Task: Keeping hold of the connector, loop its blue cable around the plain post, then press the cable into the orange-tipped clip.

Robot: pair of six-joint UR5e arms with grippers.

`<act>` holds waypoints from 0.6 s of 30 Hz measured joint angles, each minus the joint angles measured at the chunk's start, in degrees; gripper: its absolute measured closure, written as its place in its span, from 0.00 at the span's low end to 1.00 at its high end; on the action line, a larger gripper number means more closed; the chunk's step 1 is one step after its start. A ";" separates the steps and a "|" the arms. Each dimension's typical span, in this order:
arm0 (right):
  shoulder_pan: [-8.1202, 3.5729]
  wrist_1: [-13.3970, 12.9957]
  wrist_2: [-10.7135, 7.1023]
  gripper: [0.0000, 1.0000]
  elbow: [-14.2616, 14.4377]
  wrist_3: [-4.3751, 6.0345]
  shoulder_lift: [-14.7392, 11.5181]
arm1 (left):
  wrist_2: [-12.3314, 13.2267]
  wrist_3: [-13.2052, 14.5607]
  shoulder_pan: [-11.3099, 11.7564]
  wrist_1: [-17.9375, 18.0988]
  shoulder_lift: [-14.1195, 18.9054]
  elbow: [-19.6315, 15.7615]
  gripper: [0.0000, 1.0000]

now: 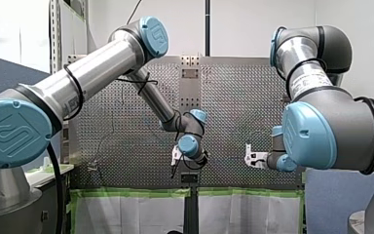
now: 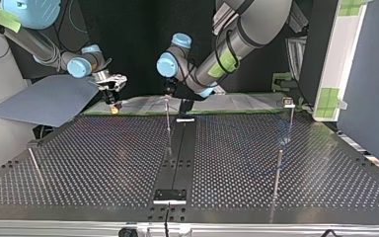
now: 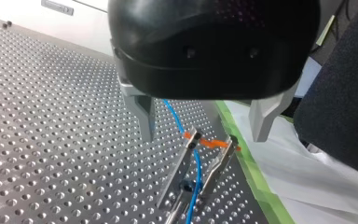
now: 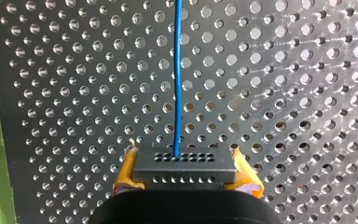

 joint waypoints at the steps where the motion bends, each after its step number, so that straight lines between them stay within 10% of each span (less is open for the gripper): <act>1: 0.00 -0.02 -0.01 1.00 0.00 0.00 0.00 | -0.05 -0.03 -0.06 -0.02 0.00 0.00 0.00; 18: 0.04 -0.06 -1.20 1.00 0.00 0.00 0.00 | -0.23 -0.83 -0.23 -0.13 0.02 0.00 0.00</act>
